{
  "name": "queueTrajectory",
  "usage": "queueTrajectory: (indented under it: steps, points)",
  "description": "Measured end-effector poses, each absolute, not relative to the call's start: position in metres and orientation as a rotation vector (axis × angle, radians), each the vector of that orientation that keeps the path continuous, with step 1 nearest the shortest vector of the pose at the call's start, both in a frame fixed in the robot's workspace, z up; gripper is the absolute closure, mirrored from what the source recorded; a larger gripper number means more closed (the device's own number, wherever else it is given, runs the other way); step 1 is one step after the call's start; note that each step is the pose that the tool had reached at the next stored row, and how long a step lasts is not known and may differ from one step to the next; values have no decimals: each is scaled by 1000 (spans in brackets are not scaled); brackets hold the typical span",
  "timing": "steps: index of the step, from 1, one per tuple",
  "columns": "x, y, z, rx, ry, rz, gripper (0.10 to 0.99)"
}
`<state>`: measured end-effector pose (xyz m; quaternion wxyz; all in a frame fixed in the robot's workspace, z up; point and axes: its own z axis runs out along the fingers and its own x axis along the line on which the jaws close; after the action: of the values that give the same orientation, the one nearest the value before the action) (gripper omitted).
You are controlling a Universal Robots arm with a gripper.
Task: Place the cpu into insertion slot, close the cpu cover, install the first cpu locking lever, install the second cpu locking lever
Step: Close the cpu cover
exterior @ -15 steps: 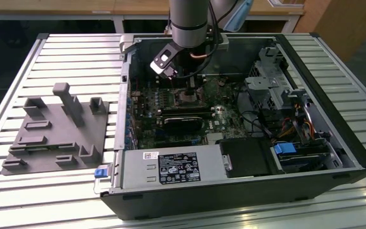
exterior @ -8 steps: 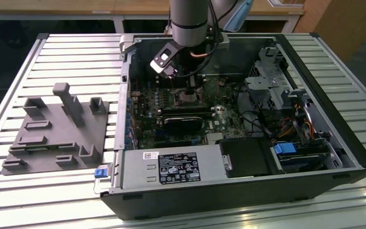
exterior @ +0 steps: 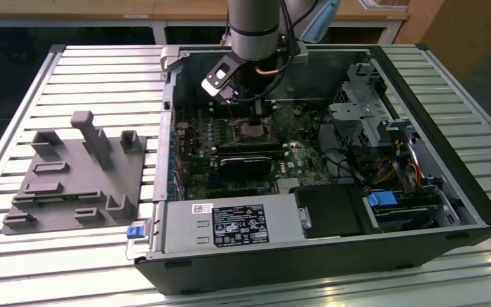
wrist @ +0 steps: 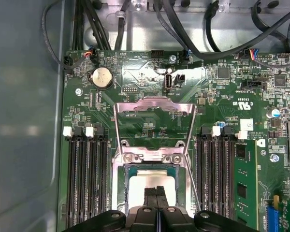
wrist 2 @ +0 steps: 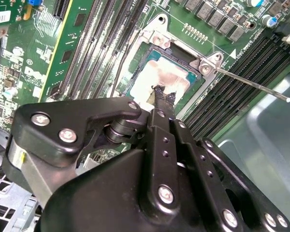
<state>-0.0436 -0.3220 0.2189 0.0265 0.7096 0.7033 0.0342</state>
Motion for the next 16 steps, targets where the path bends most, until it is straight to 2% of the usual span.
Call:
queueTrajectory:
  steps: [8, 16]
  points:
    - [-43, -322, 232, 2195, 2175, 101, 980]
    - [-43, -322, 259, 2198, 2178, 96, 980]
